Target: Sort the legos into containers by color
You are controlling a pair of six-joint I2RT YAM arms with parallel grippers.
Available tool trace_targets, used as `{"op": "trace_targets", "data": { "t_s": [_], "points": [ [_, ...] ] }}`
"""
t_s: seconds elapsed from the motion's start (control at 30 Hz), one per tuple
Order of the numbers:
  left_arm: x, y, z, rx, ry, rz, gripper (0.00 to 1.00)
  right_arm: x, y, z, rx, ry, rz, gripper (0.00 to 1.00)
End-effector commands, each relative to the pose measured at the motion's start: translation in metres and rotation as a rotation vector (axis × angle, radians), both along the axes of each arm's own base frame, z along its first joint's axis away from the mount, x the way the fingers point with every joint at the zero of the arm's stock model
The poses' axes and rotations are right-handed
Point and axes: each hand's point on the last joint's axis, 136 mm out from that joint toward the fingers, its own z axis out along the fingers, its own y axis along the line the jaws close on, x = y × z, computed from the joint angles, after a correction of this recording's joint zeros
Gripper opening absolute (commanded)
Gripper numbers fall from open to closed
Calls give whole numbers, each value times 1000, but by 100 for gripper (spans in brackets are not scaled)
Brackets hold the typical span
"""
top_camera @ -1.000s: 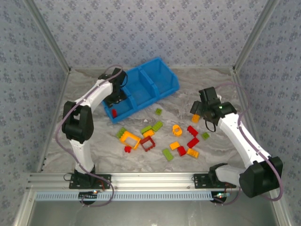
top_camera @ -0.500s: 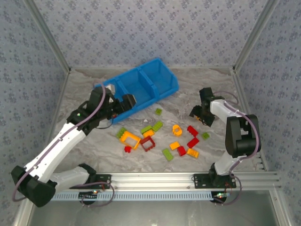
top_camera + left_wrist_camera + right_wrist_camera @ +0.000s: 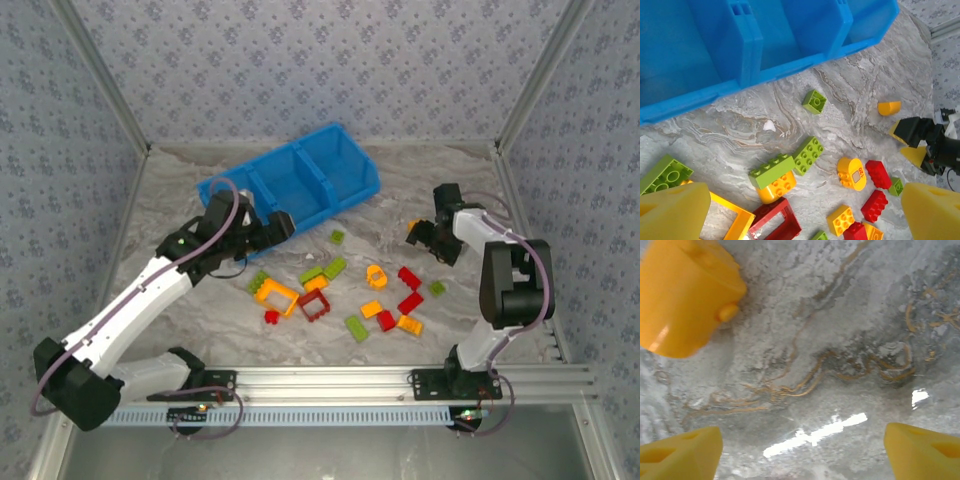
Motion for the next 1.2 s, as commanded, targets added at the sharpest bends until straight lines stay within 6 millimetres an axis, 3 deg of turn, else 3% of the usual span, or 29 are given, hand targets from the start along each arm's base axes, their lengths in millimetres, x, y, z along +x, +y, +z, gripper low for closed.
{"op": "trace_targets", "data": {
  "t_s": [0.0, 0.2, 0.43, 0.53, 0.83, 1.0, 1.17],
  "points": [
    [-1, -12, 20, -23, -42, -41, 98, 16, 6, 27, 25, -45, 14, 92],
    [-2, -22, 27, -53, -81, -75, 98, 54, 8, 47, 97, -140, -192, 91],
    [-1, -24, 38, -78, -101, -78, 98, 63, 3, 27, 135, -95, -480, 80],
    [-2, -23, 41, -84, -105, -74, 98, 72, 6, 16, 182, -75, -533, 80],
    [-8, -20, 43, -91, -101, -77, 98, 45, 12, -16, 190, 85, -711, 72],
    [-9, -21, 44, -101, -102, -82, 98, 60, 12, -22, 195, 70, -701, 60],
    [-9, -22, 47, -106, -105, -82, 98, 61, 13, -24, 193, 68, -697, 38]
  ]
}}
